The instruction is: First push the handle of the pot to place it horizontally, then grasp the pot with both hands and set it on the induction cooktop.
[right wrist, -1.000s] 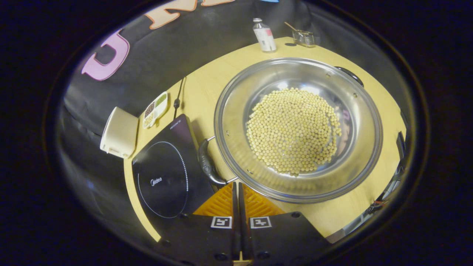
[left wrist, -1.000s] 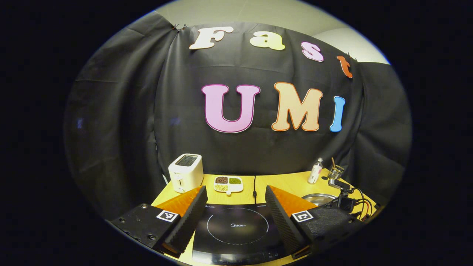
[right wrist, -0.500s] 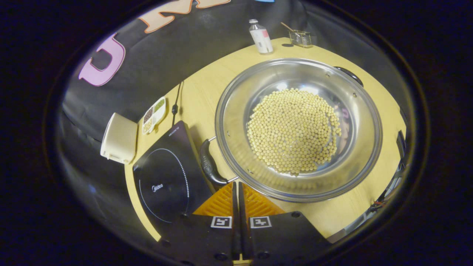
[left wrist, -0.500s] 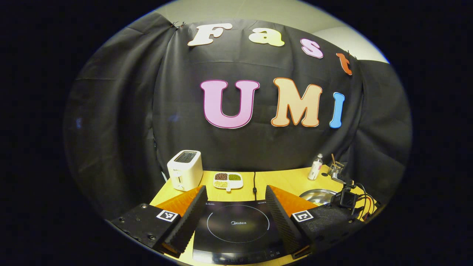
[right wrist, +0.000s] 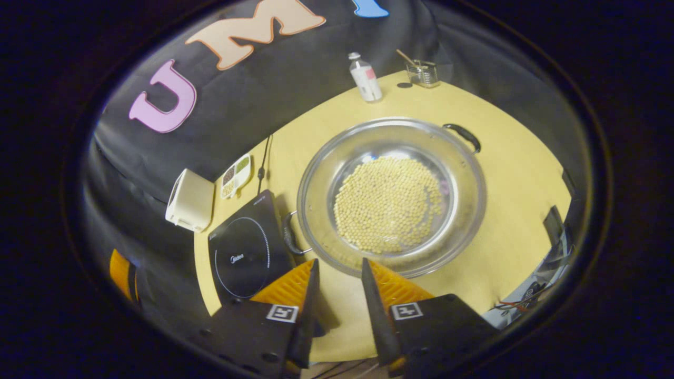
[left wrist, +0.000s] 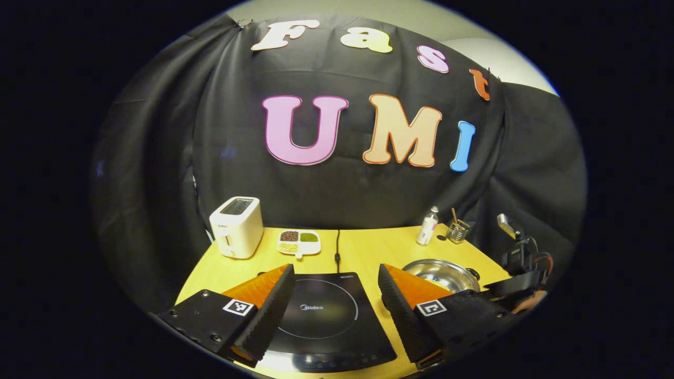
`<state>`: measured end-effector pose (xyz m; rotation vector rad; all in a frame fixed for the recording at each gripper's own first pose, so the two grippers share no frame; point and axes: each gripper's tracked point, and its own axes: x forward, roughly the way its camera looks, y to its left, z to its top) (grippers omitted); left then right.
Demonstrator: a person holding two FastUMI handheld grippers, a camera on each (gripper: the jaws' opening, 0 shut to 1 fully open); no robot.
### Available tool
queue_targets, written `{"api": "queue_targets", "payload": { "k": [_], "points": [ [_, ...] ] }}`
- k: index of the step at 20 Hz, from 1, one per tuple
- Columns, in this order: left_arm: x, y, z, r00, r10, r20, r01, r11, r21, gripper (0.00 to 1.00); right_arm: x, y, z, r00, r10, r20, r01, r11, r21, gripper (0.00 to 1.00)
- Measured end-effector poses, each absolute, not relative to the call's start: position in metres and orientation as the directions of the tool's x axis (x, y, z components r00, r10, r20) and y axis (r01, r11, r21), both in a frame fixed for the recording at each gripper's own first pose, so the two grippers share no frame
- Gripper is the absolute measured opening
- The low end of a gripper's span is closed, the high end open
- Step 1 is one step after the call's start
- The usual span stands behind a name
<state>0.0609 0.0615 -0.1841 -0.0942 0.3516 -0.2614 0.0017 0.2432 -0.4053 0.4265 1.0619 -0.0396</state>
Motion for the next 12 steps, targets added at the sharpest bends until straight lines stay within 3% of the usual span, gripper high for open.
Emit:
{"api": "queue_targets", "payload": {
  "k": [4, 5, 7, 8, 9, 11, 12],
  "points": [
    [0.061, 0.027, -0.203, 0.867, -0.304, -0.394, 0.249, 0.951, -0.185, 0.96, 0.019, 0.183, -0.391, 0.515, 0.15, -0.844, 0.196, 0.938, 0.286, 0.93],
    [0.061, 0.017, -0.209, 0.856, -0.31, -0.414, 0.247, 0.948, -0.199, 0.96, 0.025, 0.169, -0.39, 0.516, 0.147, -0.844, 0.175, 0.946, 0.272, 0.99],
    [0.062, -0.002, -0.224, 0.83, -0.316, -0.459, 0.233, 0.945, -0.23, 0.93, 0.039, 0.14, -0.39, 0.514, 0.145, -0.845, 0.128, 0.962, 0.243, 0.94],
    [0.061, -0.011, -0.233, 0.815, -0.316, -0.485, 0.221, 0.945, -0.243, 0.96, 0.046, 0.127, -0.389, 0.512, 0.149, -0.846, 0.102, 0.967, 0.232, 0.94],
    [0.061, -0.019, -0.244, 0.798, -0.313, -0.516, 0.206, 0.945, -0.254, 0.97, 0.054, 0.115, -0.391, 0.508, 0.155, -0.847, 0.076, 0.972, 0.223, 1.0],
    [0.06, -0.036, -0.267, 0.754, -0.314, -0.578, 0.177, 0.943, -0.282, 0.97, 0.071, 0.092, -0.395, 0.492, 0.167, -0.855, 0.029, 0.978, 0.208, 1.0],
    [0.057, -0.04, -0.277, 0.726, -0.316, -0.611, 0.16, 0.941, -0.297, 0.97, 0.08, 0.083, -0.398, 0.481, 0.177, -0.859, 0.008, 0.978, 0.207, 0.94]
  ]
}}
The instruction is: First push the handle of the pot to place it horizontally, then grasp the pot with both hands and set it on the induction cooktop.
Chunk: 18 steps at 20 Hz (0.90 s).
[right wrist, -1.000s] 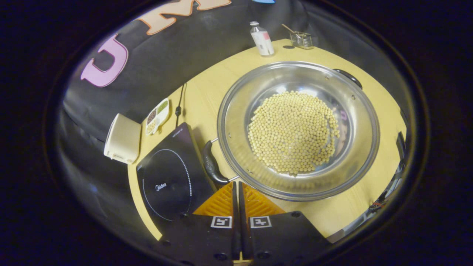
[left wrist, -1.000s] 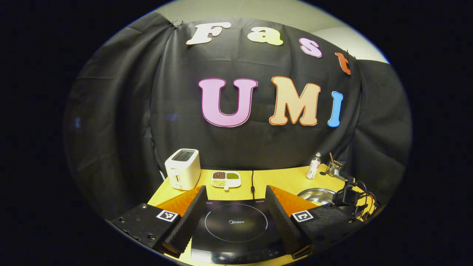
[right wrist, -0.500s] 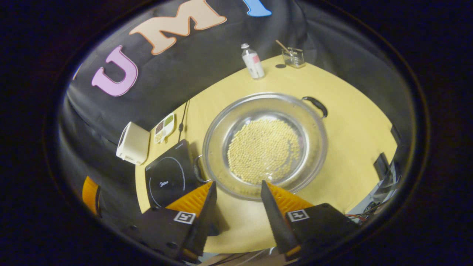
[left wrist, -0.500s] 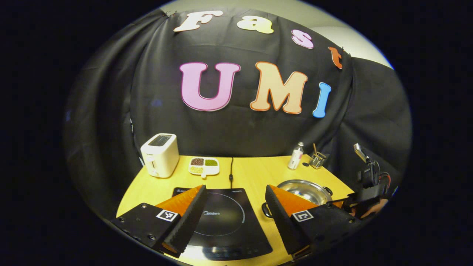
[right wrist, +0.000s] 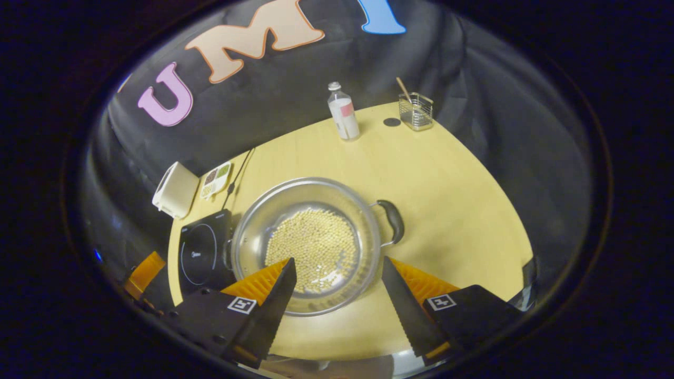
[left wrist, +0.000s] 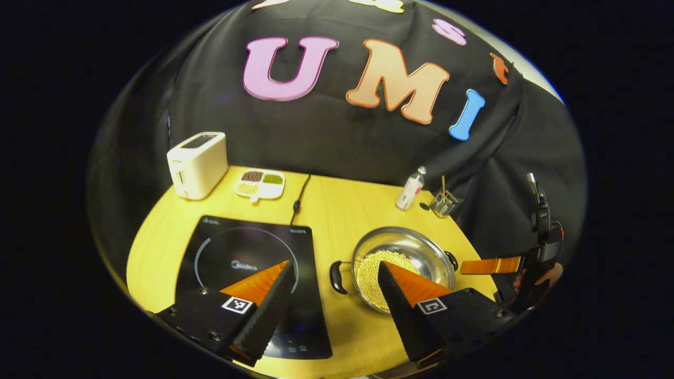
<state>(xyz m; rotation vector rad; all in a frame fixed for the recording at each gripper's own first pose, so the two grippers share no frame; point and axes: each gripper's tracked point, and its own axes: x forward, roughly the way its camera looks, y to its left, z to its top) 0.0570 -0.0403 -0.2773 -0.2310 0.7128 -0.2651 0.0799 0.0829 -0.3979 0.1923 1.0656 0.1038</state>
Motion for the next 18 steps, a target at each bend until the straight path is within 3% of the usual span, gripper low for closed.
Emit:
{"api": "queue_targets", "payload": {
  "k": [4, 9, 11, 12, 13, 14, 15, 16, 17, 18],
  "points": [
    [0.059, -0.061, -0.307, 0.641, -0.317, -0.699, 0.104, 0.938, -0.329, 1.0, 0.107, 0.054, -0.414, 0.428, 0.219, -0.877, -0.044, 0.974, 0.222, 0.94],
    [0.073, -0.069, -0.335, 0.561, -0.293, -0.774, 0.044, 0.944, -0.326, 0.96, 0.133, 0.037, -0.439, 0.347, 0.279, -0.896, -0.078, 0.96, 0.269, 0.94],
    [0.077, -0.076, -0.345, 0.523, -0.304, -0.796, 0.034, 0.941, -0.338, 0.96, 0.137, 0.036, -0.45, 0.314, 0.3, -0.901, -0.095, 0.954, 0.284, 1.0],
    [0.079, -0.077, -0.351, 0.504, -0.3, -0.81, 0.025, 0.942, -0.334, 0.96, 0.139, 0.037, -0.455, 0.296, 0.315, -0.902, -0.101, 0.949, 0.298, 0.94],
    [0.08, -0.078, -0.358, 0.485, -0.299, -0.822, 0.018, 0.943, -0.332, 0.96, 0.139, 0.038, -0.46, 0.281, 0.328, -0.902, -0.108, 0.945, 0.31, 1.0],
    [0.081, -0.079, -0.363, 0.47, -0.298, -0.831, 0.011, 0.943, -0.332, 0.96, 0.141, 0.038, -0.464, 0.27, 0.335, -0.903, -0.114, 0.942, 0.315, 0.93],
    [0.083, -0.081, -0.367, 0.453, -0.302, -0.839, 0.004, 0.942, -0.337, 0.96, 0.142, 0.036, -0.468, 0.261, 0.34, -0.904, -0.123, 0.94, 0.318, 1.0],
    [0.084, -0.083, -0.373, 0.438, -0.304, -0.846, -0.004, 0.941, -0.34, 0.96, 0.144, 0.036, -0.472, 0.25, 0.347, -0.904, -0.13, 0.937, 0.324, 1.0],
    [0.086, -0.084, -0.378, 0.425, -0.302, -0.853, -0.014, 0.94, -0.34, 0.96, 0.144, 0.037, -0.478, 0.235, 0.357, -0.904, -0.132, 0.933, 0.334, 0.92],
    [0.087, -0.084, -0.382, 0.414, -0.294, -0.861, -0.023, 0.942, -0.333, 0.96, 0.144, 0.038, -0.482, 0.219, 0.365, -0.905, -0.135, 0.93, 0.342, 0.92]
  ]
}}
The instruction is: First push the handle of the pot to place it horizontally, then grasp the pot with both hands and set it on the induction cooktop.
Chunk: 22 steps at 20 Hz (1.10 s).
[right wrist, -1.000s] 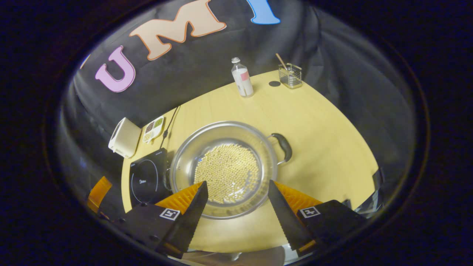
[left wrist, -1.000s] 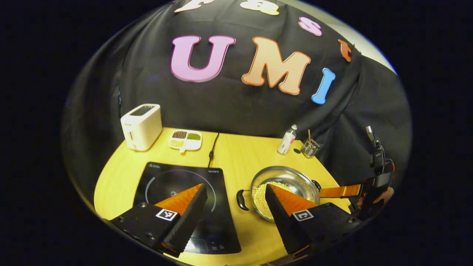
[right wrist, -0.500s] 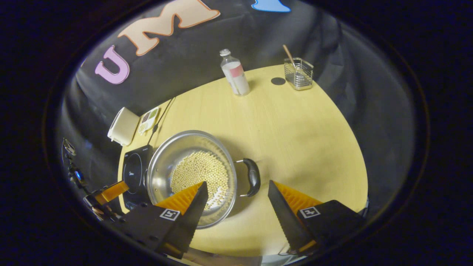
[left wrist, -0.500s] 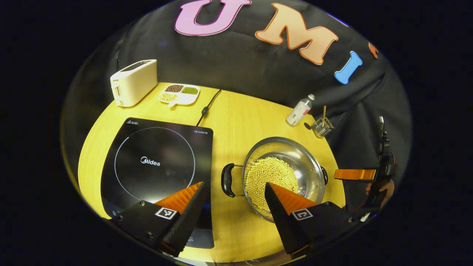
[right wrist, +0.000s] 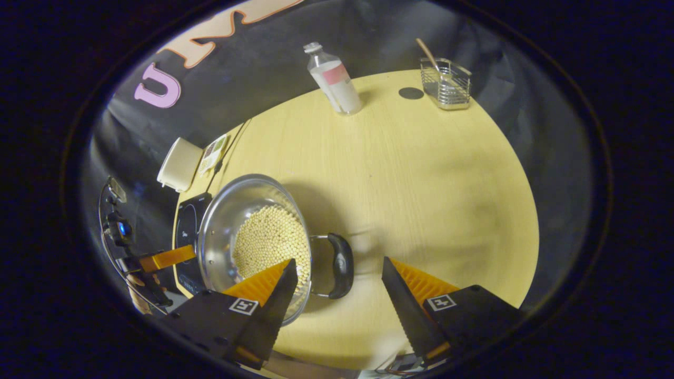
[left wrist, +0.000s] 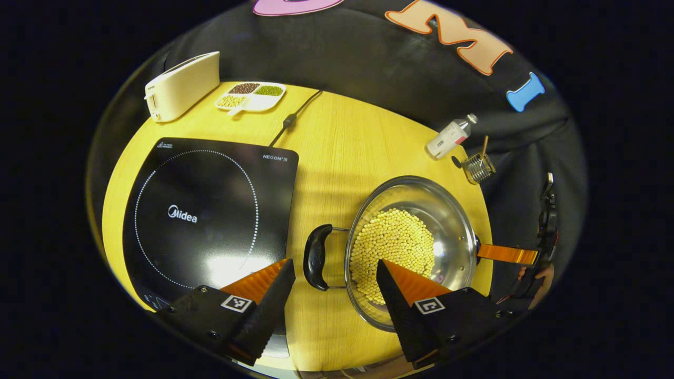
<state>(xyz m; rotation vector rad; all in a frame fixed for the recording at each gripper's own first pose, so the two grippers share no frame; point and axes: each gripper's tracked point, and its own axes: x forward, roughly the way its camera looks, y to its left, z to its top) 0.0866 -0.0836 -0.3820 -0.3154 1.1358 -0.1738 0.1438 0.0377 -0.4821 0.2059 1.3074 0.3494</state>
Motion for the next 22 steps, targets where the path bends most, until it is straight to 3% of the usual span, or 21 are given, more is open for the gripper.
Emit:
{"api": "queue_targets", "payload": {
  "k": [3, 4, 5, 6, 7, 10, 11, 12, 13, 16, 18, 19, 21, 22],
  "points": [
    [0.095, -0.083, -0.389, 0.404, -0.28, -0.871, -0.027, 0.948, -0.318, 0.96, 0.144, 0.039, -0.497, 0.18, 0.378, -0.908, -0.152, 0.923, 0.354, 0.89],
    [0.096, -0.085, -0.391, 0.397, -0.284, -0.873, -0.025, 0.947, -0.319, 0.96, 0.144, 0.041, -0.5, 0.166, 0.387, -0.907, -0.156, 0.918, 0.364, 0.98],
    [0.098, -0.087, -0.394, 0.388, -0.289, -0.875, -0.027, 0.946, -0.324, 1.0, 0.143, 0.043, -0.503, 0.154, 0.397, -0.905, -0.159, 0.914, 0.374, 0.89],
    [0.099, -0.089, -0.397, 0.374, -0.298, -0.878, -0.028, 0.943, -0.332, 0.96, 0.143, 0.047, -0.505, 0.14, 0.413, -0.9, -0.163, 0.906, 0.391, 0.89],
    [0.1, -0.092, -0.4, 0.361, -0.307, -0.881, -0.031, 0.94, -0.34, 0.96, 0.144, 0.051, -0.506, 0.128, 0.428, -0.895, -0.164, 0.899, 0.407, 0.98],
    [0.102, -0.095, -0.413, 0.317, -0.316, -0.894, -0.042, 0.937, -0.346, 0.91, 0.144, 0.06, -0.512, 0.092, 0.462, -0.882, -0.154, 0.882, 0.446, 0.77],
    [0.102, -0.097, -0.418, 0.305, -0.316, -0.898, -0.04, 0.938, -0.344, 0.88, 0.143, 0.062, -0.514, 0.079, 0.474, -0.877, -0.151, 0.875, 0.459, 0.86],
    [0.102, -0.096, -0.422, 0.292, -0.311, -0.904, -0.038, 0.941, -0.336, 0.87, 0.141, 0.066, -0.515, 0.065, 0.49, -0.87, -0.15, 0.866, 0.476, 0.86],
    [0.104, -0.096, -0.425, 0.283, -0.306, -0.909, -0.038, 0.943, -0.33, 0.82, 0.141, 0.071, -0.517, 0.051, 0.502, -0.863, -0.151, 0.859, 0.49, 0.77],
    [0.106, -0.09, -0.431, 0.263, -0.284, -0.922, -0.025, 0.953, -0.301, 0.73, 0.14, 0.084, -0.526, 0.01, 0.535, -0.845, -0.14, 0.837, 0.529, 0.77],
    [0.103, -0.088, -0.431, 0.243, -0.278, -0.929, -0.008, 0.957, -0.289, 0.69, 0.137, 0.086, -0.527, -0.014, 0.533, -0.846, -0.131, 0.838, 0.53, 0.57],
    [0.103, -0.088, -0.432, 0.237, -0.274, -0.932, 0.001, 0.959, -0.282, 0.63, 0.137, 0.081, -0.536, -0.014, 0.505, -0.863, -0.139, 0.854, 0.502, 0.57],
    [0.103, -0.088, -0.433, 0.235, -0.272, -0.933, 0.0, 0.96, -0.28, 0.63, 0.138, 0.084, -0.536, -0.014, 0.538, -0.843, -0.107, 0.837, 0.536, 0.52],
    [0.103, -0.088, -0.433, 0.239, -0.272, -0.932, -0.01, 0.959, -0.283, 0.58, 0.14, 0.085, -0.533, -0.009, 0.552, -0.834, -0.085, 0.83, 0.551, 0.56]
  ]
}}
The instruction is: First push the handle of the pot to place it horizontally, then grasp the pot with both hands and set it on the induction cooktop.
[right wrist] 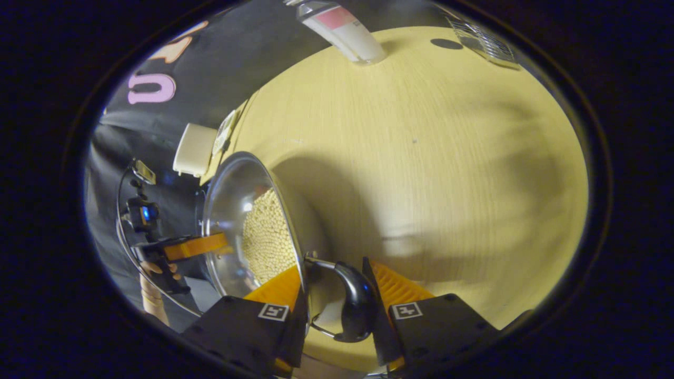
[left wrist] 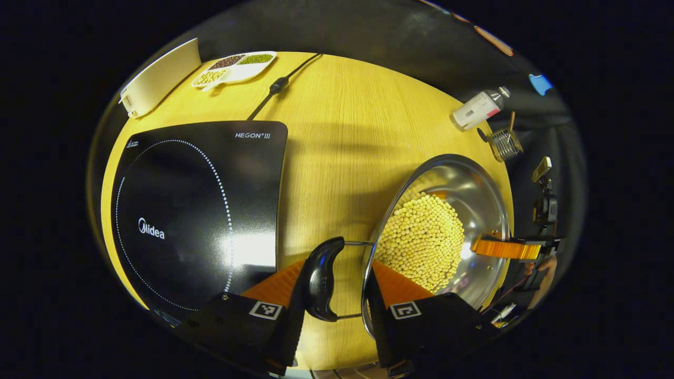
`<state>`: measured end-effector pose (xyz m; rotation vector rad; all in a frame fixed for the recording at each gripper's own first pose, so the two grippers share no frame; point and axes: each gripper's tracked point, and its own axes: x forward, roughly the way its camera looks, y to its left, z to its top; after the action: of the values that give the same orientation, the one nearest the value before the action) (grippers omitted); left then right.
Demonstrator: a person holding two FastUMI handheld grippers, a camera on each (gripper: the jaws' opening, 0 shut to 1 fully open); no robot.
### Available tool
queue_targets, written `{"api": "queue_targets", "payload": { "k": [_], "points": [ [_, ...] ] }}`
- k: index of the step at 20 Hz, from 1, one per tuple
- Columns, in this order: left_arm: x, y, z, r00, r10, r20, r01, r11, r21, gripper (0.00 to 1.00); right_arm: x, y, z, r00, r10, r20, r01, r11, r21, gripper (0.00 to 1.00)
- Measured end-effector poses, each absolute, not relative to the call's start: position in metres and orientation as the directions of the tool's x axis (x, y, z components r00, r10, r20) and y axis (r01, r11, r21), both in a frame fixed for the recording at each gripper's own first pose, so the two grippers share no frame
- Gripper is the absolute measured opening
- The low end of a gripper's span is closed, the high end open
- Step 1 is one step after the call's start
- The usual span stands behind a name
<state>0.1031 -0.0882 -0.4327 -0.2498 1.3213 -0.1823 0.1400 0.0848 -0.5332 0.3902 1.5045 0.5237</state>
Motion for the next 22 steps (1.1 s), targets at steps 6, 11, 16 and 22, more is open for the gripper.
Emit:
{"api": "queue_targets", "payload": {
  "k": [6, 11, 16, 22],
  "points": [
    [0.099, -0.089, -0.435, 0.232, -0.276, -0.933, -0.037, 0.956, -0.292, 0.57, 0.145, 0.083, -0.524, 0.023, 0.566, -0.824, -0.1, 0.821, 0.562, 0.54],
    [0.103, -0.083, -0.429, 0.239, -0.281, -0.929, -0.02, 0.956, -0.294, 0.59, 0.147, 0.081, -0.523, 0.029, 0.576, -0.817, -0.098, 0.815, 0.571, 0.53],
    [0.106, -0.085, -0.427, 0.237, -0.274, -0.932, -0.004, 0.959, -0.282, 0.57, 0.139, 0.085, -0.529, 0.019, 0.579, -0.815, -0.088, 0.813, 0.575, 0.53],
    [0.108, -0.082, -0.421, 0.249, -0.265, -0.932, -0.002, 0.962, -0.274, 0.57, 0.139, 0.085, -0.53, 0.033, 0.586, -0.809, -0.099, 0.808, 0.581, 0.53]
  ]
}}
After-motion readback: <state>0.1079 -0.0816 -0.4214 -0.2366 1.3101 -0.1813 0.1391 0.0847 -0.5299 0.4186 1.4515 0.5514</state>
